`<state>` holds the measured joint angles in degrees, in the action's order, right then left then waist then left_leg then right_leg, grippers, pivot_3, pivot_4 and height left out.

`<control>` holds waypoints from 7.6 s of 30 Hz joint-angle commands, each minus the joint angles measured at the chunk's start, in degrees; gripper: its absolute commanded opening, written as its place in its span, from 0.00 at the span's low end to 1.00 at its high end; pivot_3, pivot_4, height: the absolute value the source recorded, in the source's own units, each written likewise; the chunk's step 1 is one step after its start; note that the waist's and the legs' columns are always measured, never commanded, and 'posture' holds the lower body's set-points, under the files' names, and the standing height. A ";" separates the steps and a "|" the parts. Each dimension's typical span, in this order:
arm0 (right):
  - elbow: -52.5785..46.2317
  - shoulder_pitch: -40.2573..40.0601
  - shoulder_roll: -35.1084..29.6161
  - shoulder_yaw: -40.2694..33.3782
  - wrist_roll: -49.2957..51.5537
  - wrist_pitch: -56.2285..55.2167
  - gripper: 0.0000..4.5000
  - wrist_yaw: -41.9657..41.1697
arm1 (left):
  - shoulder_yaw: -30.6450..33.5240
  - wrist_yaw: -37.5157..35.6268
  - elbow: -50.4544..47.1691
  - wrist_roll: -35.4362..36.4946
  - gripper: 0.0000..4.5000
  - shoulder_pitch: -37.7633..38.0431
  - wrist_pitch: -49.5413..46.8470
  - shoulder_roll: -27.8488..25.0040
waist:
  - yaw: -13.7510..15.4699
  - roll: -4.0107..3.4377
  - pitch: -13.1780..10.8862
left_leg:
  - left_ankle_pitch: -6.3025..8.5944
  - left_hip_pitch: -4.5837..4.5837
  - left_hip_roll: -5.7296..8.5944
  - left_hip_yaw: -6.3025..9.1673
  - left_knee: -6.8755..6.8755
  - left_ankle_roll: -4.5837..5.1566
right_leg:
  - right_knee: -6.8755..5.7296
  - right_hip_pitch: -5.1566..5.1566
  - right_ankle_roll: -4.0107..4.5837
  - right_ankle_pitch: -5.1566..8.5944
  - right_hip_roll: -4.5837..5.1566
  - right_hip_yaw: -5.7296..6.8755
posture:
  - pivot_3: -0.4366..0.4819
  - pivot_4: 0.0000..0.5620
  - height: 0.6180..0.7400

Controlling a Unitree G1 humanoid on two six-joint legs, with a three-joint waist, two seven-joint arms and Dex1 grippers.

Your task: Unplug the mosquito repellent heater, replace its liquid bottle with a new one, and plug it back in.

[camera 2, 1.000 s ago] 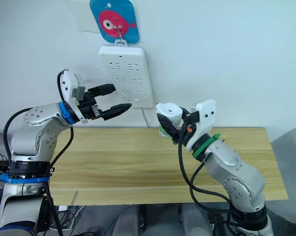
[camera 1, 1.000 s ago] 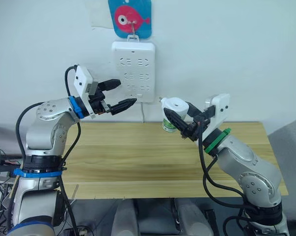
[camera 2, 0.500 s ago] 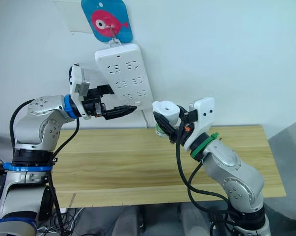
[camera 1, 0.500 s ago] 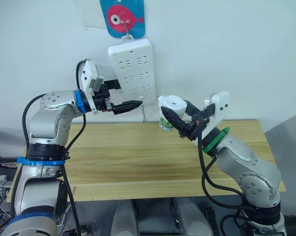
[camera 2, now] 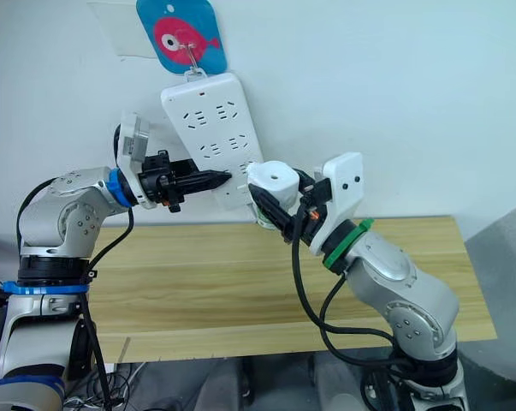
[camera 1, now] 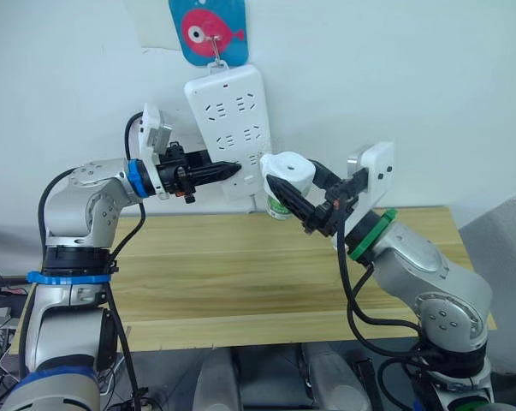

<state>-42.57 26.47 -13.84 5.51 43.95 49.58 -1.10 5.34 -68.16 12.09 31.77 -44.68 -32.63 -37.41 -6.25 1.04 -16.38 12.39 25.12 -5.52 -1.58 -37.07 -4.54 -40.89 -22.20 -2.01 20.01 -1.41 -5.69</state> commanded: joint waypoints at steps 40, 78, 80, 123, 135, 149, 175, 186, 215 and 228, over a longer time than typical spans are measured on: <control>-0.08 1.91 4.67 0.15 -7.49 0.16 0.67 0.49 | 1.29 0.34 -0.06 1.13 0.29 -1.52 0.12 -0.12 | -0.07 0.05 0.03 | -0.10 0.00 0.00 0.05 -0.01 -0.03 | -0.14 -0.03 0.01 0.00 0.00 0.04 | 0.28 0.43 1.00; 14.28 9.95 12.34 12.61 -19.78 6.89 0.67 -3.15 | 3.49 5.68 -6.36 3.89 0.29 0.43 -4.53 2.80 | -0.76 0.10 0.05 | -0.74 -0.27 -0.16 0.22 0.07 -0.08 | -0.54 -0.03 0.25 -0.46 -0.35 -0.02 | 0.32 0.46 1.00; 15.38 10.71 13.32 12.30 -20.39 6.64 0.67 -3.34 | 3.54 5.63 -6.49 3.79 0.29 0.47 -4.62 2.90 | -0.98 0.09 0.05 | -0.78 -0.28 -0.20 0.25 0.08 -0.10 | -0.54 -0.04 0.27 -0.51 -0.41 -0.02 | 0.32 0.46 1.00; 7.42 10.00 9.79 4.85 -19.78 15.22 0.67 -11.60 | 3.49 8.42 -3.25 -0.96 0.29 0.12 1.32 3.19 | 0.16 0.13 0.05 | -1.21 -0.25 -0.20 0.18 0.98 -0.19 | 0.18 -0.17 0.02 -0.84 -0.44 -0.07 | 0.36 0.48 1.00; 6.25 10.12 8.50 2.66 -17.13 16.82 0.99 -12.84 | 2.90 8.73 -2.05 -1.26 0.29 -0.10 2.91 3.47 | 0.78 0.22 -0.01 | -1.21 -0.14 -0.21 0.15 1.07 -0.19 | 0.41 -0.22 0.08 -0.87 -0.43 -0.07 | 0.34 0.47 1.00; -0.19 6.11 -8.30 -9.15 -5.13 23.65 0.99 -22.61 | 2.49 7.18 1.37 -2.08 0.29 -0.46 4.62 2.80 | 1.10 0.23 -0.02 | -1.20 -0.13 -0.20 0.12 1.10 -0.18 | 0.53 -0.21 0.02 -0.83 -0.43 -0.07 | 0.32 0.47 1.00; 7.55 5.23 -2.52 5.64 -8.89 4.04 0.01 -24.74 | 11.30 3.64 -24.07 6.02 1.00 23.67 -4.31 -12.79 | 2.17 0.30 -0.02 | -1.15 0.37 -0.28 0.11 1.36 -0.32 | 0.92 -0.64 0.36 -0.80 -0.35 0.10 | 0.46 0.46 1.00; 12.37 5.96 1.86 8.58 -14.85 -1.69 0.01 -22.05 | 16.14 8.20 -33.65 13.88 1.00 29.45 -11.92 -14.43 | 3.33 0.35 0.01 | -1.16 0.74 -0.27 0.13 1.27 -0.33 | 0.76 -1.04 0.36 -0.80 -0.36 0.12 | 0.48 0.44 1.00; 16.89 8.21 5.56 7.60 -23.20 -4.91 0.01 -16.03 | 13.91 9.73 -32.41 14.72 1.00 27.34 -11.63 -14.90 | 3.53 0.37 0.03 | -1.29 0.66 -0.23 0.21 0.92 -0.51 | -0.07 -1.12 0.37 -0.80 -0.38 0.13 | 0.46 0.45 1.00; 17.55 8.70 5.64 7.23 -27.73 -6.89 0.01 -14.03 | 12.69 9.77 -31.01 14.28 1.00 26.44 -10.30 -14.63 | 4.47 0.41 0.05 | -1.38 0.64 -0.20 0.43 0.88 -0.49 | -0.32 -1.12 0.44 -0.84 -0.40 0.32 | 0.45 0.45 1.00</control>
<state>-24.87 33.41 -7.74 15.86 19.21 44.97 -18.53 17.38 -58.15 -18.12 46.15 -17.69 -44.13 -51.54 -1.78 1.45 -16.33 11.01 25.77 -5.72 -1.13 -36.20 -5.02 -41.21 -23.31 -1.58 19.17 -1.80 -5.34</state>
